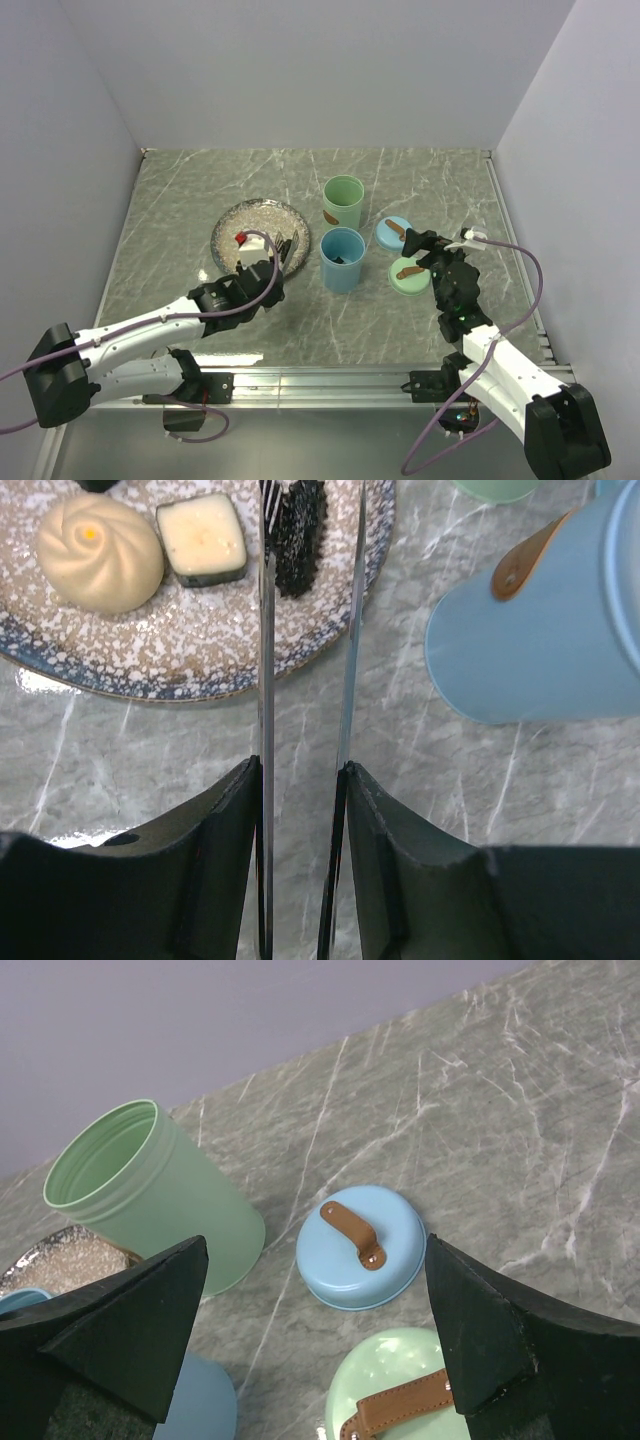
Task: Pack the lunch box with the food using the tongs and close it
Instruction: Pick up the food using the clamp
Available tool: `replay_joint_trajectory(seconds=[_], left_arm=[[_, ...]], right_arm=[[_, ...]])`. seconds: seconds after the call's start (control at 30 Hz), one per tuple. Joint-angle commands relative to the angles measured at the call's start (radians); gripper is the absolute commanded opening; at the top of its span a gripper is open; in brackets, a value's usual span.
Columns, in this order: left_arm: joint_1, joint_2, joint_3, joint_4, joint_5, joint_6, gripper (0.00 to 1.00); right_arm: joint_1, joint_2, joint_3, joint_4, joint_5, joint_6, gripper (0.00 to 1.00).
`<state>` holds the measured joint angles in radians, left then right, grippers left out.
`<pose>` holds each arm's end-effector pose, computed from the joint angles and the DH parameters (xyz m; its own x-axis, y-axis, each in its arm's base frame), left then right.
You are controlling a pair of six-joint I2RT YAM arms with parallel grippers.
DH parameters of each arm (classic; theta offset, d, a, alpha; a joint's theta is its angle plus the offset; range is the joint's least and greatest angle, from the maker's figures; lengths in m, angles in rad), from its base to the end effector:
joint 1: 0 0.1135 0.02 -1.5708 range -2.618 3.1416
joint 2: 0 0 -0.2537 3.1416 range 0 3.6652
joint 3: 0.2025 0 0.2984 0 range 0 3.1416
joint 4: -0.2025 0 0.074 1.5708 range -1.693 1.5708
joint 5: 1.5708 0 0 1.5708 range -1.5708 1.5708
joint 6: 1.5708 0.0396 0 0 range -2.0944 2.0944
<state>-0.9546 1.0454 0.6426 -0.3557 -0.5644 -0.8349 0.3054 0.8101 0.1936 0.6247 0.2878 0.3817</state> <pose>0.1694 -0.2025 0.1997 -0.6116 -0.2200 -0.7600 0.0176 0.9565 -0.2911 0.2230 0.0585 0.1781 0.0007 0.3747 -0.9271 -0.0192 0.9270 0.3747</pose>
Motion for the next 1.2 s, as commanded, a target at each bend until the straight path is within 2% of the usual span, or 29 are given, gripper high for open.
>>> replay_joint_trajectory(seconds=[0.0,0.4,0.7,0.77,0.83,0.93,1.17], left_arm=[[-0.003,-0.001,-0.008,0.04,0.009,-0.024,0.44],[-0.004,0.027,-0.008,0.003,0.008,-0.039,0.38],[-0.006,0.071,-0.001,0.009,0.024,-0.03,0.38],[-0.006,0.079,0.0,0.017,0.026,-0.027,0.35],[-0.004,0.088,0.006,0.015,0.021,-0.026,0.26],[-0.004,0.078,0.014,0.021,0.011,-0.02,0.19],[-0.006,0.051,0.052,0.008,-0.035,0.006,0.19]], right_arm=[[0.008,-0.009,0.015,0.013,0.011,-0.001,0.96],[0.008,-0.008,0.015,0.015,0.011,0.0,0.96],[0.006,-0.003,0.015,0.02,0.01,0.002,0.96],[0.008,0.0,0.015,0.021,0.01,0.003,0.96],[0.008,0.0,0.017,0.023,0.01,0.002,0.96],[0.006,0.004,0.017,0.023,0.008,0.002,0.96],[0.006,0.003,0.017,0.024,0.007,0.002,0.96]])
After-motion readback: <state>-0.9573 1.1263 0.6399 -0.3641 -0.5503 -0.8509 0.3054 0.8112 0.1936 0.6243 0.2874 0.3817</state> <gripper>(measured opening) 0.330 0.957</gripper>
